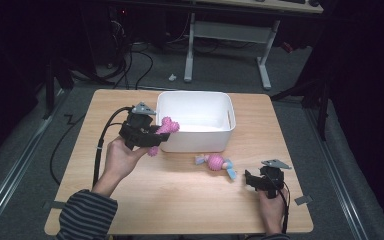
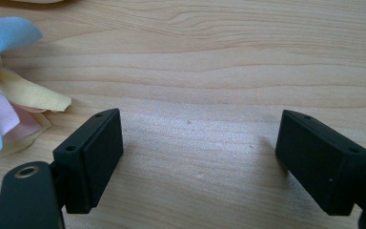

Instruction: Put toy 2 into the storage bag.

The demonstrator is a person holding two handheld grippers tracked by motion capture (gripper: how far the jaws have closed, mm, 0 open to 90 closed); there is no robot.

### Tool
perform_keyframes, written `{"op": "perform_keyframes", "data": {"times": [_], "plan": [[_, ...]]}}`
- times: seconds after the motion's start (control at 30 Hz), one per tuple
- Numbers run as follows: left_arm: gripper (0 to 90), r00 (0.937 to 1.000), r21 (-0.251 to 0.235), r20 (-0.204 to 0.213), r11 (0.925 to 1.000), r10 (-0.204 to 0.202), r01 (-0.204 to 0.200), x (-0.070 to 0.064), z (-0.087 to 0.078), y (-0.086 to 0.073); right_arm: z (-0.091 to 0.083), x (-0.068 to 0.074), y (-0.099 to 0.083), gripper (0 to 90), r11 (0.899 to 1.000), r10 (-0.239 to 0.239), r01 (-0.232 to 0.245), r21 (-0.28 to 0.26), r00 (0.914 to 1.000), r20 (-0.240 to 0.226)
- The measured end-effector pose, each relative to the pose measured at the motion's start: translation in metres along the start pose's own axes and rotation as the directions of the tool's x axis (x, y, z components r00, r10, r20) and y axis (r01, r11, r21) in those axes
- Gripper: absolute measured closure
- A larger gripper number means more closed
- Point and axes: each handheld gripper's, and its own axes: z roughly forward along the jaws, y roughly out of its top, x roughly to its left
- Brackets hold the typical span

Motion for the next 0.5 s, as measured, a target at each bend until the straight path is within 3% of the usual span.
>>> {"op": "perform_keyframes", "data": {"times": [0.2, 0.5], "plan": [[59.2, 0.9997, 0.012, 0.006, 0.9996, 0.025, -0.025, -0.003, 0.006, 0.011, 0.0, 0.0, 0.0, 16.2, 1.0, 0.0, 0.0, 0.0, 1.0, 0.0], [59.2, 0.9995, 0.019, 0.019, 0.9995, 0.025, -0.025, -0.001, 0.017, 0.025, 0.0, 0.0, 0.0, 16.2, 1.0, 0.0, 0.0, 0.0, 1.0, 0.0]]}}
